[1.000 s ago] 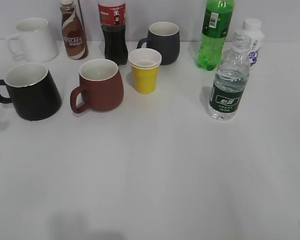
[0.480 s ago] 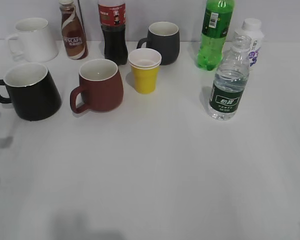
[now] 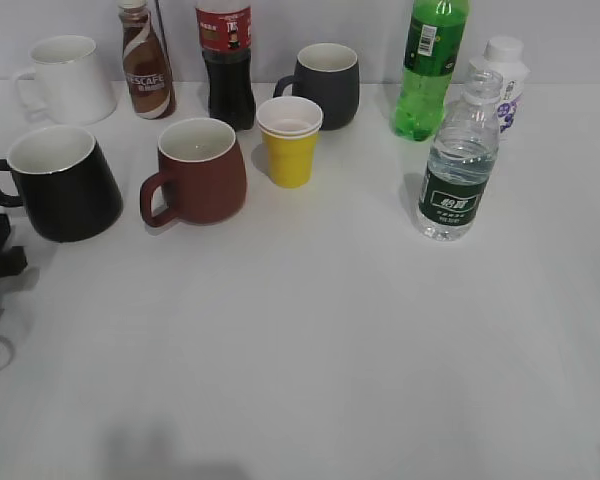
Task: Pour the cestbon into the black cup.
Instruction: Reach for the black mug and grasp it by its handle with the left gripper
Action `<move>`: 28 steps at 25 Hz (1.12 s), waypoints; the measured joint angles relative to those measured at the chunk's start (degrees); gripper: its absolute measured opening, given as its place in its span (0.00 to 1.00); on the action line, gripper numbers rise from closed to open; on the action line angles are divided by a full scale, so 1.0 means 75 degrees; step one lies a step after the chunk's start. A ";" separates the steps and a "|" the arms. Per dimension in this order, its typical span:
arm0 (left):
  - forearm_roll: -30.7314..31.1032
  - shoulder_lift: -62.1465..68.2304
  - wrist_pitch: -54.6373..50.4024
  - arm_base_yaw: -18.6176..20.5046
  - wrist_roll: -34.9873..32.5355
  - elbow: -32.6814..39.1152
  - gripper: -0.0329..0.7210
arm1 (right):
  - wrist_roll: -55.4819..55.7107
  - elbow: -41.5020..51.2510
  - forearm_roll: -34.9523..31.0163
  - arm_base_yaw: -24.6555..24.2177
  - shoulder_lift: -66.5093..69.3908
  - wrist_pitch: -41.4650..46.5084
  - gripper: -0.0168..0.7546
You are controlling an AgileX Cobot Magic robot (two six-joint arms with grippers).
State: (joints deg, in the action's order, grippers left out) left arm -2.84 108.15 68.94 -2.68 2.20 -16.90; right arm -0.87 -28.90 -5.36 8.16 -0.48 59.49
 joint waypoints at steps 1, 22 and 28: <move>0.0007 0.0003 0.0007 0.0000 0.0000 -0.0076 0.46 | 0.0000 0.0000 0.0000 0.0000 0.0000 0.0000 0.73; 0.0460 0.0316 -0.0513 0.0015 0.0000 -0.2109 0.10 | 0.0000 0.0000 0.0000 0.0000 0.0000 0.0000 0.70; 0.0486 0.0316 -0.0498 0.0023 0.0000 -0.2132 0.04 | 0.0000 0.0000 0.0000 0.0000 0.0000 0.0000 0.70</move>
State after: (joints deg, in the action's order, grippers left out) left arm 0.81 110.52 65.21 -2.51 2.20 -32.89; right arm -0.87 -28.90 -5.36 8.16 -0.48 59.49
